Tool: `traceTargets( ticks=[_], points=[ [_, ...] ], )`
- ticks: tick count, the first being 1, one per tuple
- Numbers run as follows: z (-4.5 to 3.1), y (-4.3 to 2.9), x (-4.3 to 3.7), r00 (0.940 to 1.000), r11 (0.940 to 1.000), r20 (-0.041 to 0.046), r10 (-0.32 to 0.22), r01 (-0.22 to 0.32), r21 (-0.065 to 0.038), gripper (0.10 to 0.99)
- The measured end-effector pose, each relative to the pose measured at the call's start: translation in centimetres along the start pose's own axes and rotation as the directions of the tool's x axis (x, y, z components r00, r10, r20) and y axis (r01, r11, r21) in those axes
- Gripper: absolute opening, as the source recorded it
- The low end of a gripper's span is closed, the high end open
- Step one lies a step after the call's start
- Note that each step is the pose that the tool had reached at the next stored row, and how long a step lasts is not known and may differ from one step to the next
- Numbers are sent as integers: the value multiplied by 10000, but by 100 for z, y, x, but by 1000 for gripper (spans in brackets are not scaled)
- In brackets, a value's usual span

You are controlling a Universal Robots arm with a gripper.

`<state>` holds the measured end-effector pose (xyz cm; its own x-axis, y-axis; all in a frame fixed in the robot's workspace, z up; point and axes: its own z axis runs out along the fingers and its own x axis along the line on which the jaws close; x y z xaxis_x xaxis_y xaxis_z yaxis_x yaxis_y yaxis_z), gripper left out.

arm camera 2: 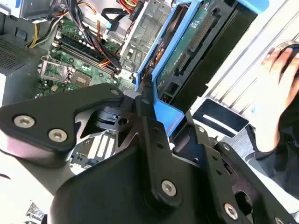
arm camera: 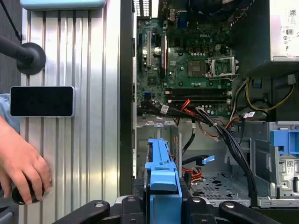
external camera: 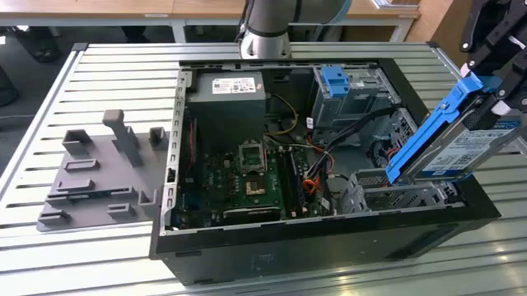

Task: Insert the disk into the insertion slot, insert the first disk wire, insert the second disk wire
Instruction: 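Insert the disk into the insertion slot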

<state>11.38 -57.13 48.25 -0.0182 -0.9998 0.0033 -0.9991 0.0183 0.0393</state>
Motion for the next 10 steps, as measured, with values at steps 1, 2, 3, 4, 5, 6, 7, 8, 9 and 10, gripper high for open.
traceTargets(
  ticks=[1,2,3,4,5,6,7,8,9,10],
  points=[
    [0,0,0,10000,10000,0,0,0,0,369],
    [0,0,0,10000,10000,0,0,0,0,369],
    [0,0,0,10000,10000,0,0,0,0,369],
    [0,0,0,10000,10000,0,0,0,0,369],
    [0,0,0,10000,10000,0,0,0,0,369],
    [0,0,0,10000,10000,0,0,0,0,369],
    [0,0,0,10000,10000,0,0,0,0,369],
    [0,0,0,10000,10000,0,0,0,0,369],
    [0,0,0,10000,10000,0,0,0,0,369],
    [0,3,0,10000,10000,0,0,0,5,369]
  ],
)
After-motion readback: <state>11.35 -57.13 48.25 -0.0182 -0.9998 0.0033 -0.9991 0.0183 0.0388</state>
